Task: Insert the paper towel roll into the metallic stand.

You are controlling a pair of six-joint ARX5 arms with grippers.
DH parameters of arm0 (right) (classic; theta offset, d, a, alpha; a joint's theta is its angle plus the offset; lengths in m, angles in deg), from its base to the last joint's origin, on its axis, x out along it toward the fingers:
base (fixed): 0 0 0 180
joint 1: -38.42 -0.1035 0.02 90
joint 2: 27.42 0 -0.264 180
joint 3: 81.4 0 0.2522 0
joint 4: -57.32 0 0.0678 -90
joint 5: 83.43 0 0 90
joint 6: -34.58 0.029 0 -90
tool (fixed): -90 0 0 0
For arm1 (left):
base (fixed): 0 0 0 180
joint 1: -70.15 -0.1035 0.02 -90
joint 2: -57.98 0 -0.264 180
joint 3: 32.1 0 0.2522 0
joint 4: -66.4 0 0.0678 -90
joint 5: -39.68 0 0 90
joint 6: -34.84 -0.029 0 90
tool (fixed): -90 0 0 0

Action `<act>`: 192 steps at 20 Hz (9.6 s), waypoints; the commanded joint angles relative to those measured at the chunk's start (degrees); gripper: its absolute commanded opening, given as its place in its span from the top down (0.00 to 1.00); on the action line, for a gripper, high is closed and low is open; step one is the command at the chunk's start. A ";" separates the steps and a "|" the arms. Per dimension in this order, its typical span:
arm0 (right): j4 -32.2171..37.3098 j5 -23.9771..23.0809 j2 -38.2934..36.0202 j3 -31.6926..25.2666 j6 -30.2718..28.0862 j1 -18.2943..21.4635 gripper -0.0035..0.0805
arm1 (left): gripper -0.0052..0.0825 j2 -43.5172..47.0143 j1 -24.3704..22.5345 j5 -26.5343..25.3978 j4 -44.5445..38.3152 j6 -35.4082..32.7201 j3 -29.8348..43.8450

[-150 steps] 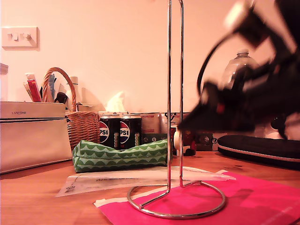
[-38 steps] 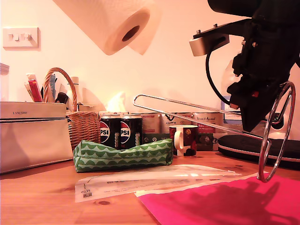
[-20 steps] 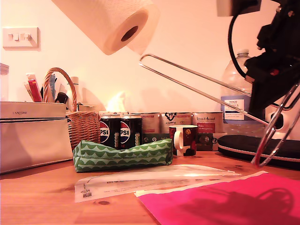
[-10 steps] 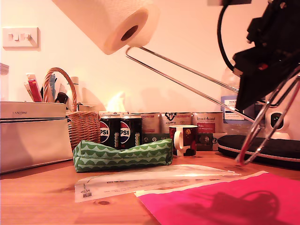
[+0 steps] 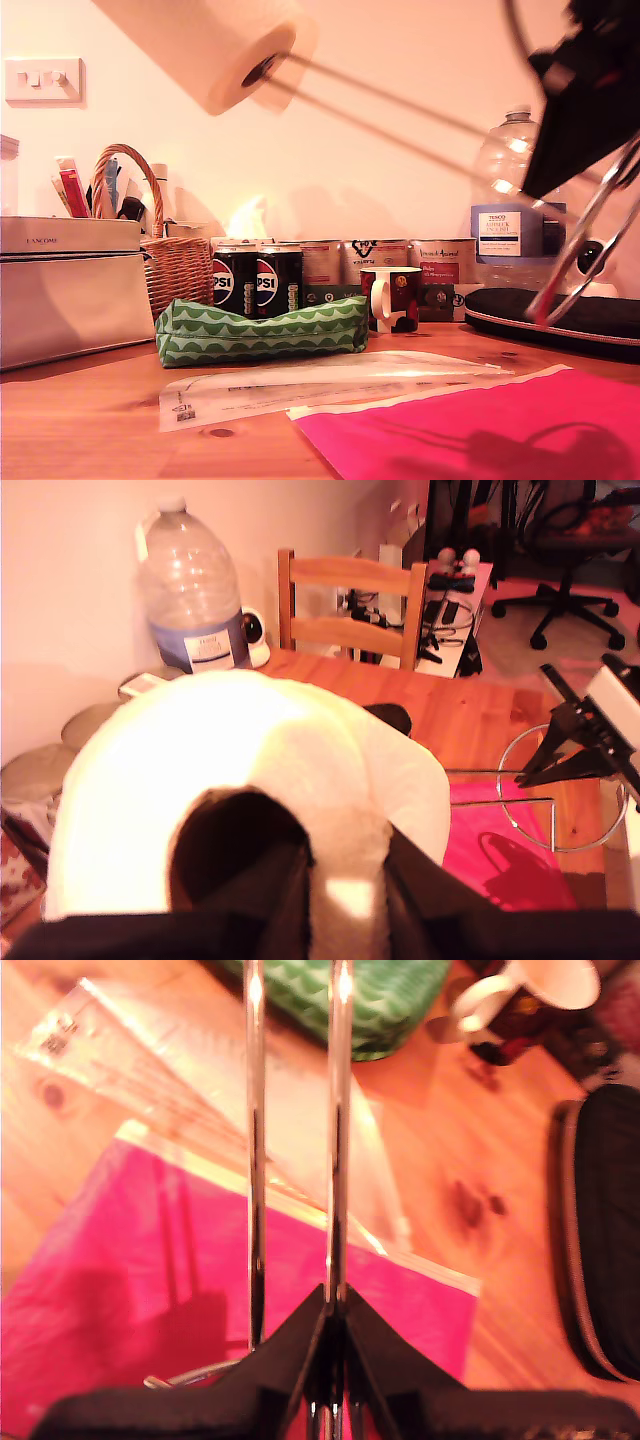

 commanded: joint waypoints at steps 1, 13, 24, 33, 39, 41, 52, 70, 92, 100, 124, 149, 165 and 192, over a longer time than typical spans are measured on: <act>2.16 0.22 -1.38 -0.42 0.22 -0.28 0.97 | 0.97 0.48 -0.04 1.97 -0.35 0.33 0.44; 9.68 5.14 -1.16 -0.44 -4.31 -1.03 0.97 | 0.97 0.48 0.00 10.12 3.39 0.11 0.44; 25.27 14.36 3.21 -0.50 -7.39 -1.01 0.97 | 0.97 0.48 4.13 8.72 4.44 0.13 0.44; 49.48 23.28 16.44 -6.16 -3.30 -0.59 0.97 | 0.97 0.48 10.12 -4.22 0.50 4.63 0.39; 72.46 24.22 24.79 -14.08 3.04 0.09 0.97 | 0.97 0.48 16.22 -19.12 -4.92 9.94 0.39; 76.81 24.24 28.68 -14.67 4.98 0.63 0.97 | 0.97 0.48 18.60 -23.85 -5.73 10.84 0.39; 91.71 24.48 45.59 -14.67 8.24 0.79 0.97 | 0.97 0.24 25.66 -35.89 -6.21 13.77 0.39; 84.50 26.01 51.34 -14.64 12.26 2.43 0.88 | 0.97 -4.79 33.83 -43.43 -4.48 15.15 0.39; 71.54 25.90 41.31 -14.67 12.72 2.49 0.68 | 0.97 -4.81 34.51 -43.78 -3.61 15.13 0.39; 60.67 25.83 32.70 -14.67 10.25 2.51 0.69 | 0.97 -4.79 34.64 -43.78 -3.23 15.13 0.39; 20.65 19.39 -8.81 -14.67 13.75 2.38 0.97 | 0.97 -10.40 46.49 -53.42 -1.62 13.22 0.39; 32.26 16.33 -8.81 -14.62 13.62 2.84 0.97 | 0.97 -3.48 43.98 -44.00 2.71 16.83 -2.16; 34.40 17.05 -10.64 -14.64 8.55 29.31 0.97 | 0.97 2.38 30.99 -45.59 -20.09 25.57 20.74; 22.99 24.04 -20.68 -16.02 9.38 30.88 0.97 | 0.97 57.61 25.11 -58.36 -50.56 41.07 72.85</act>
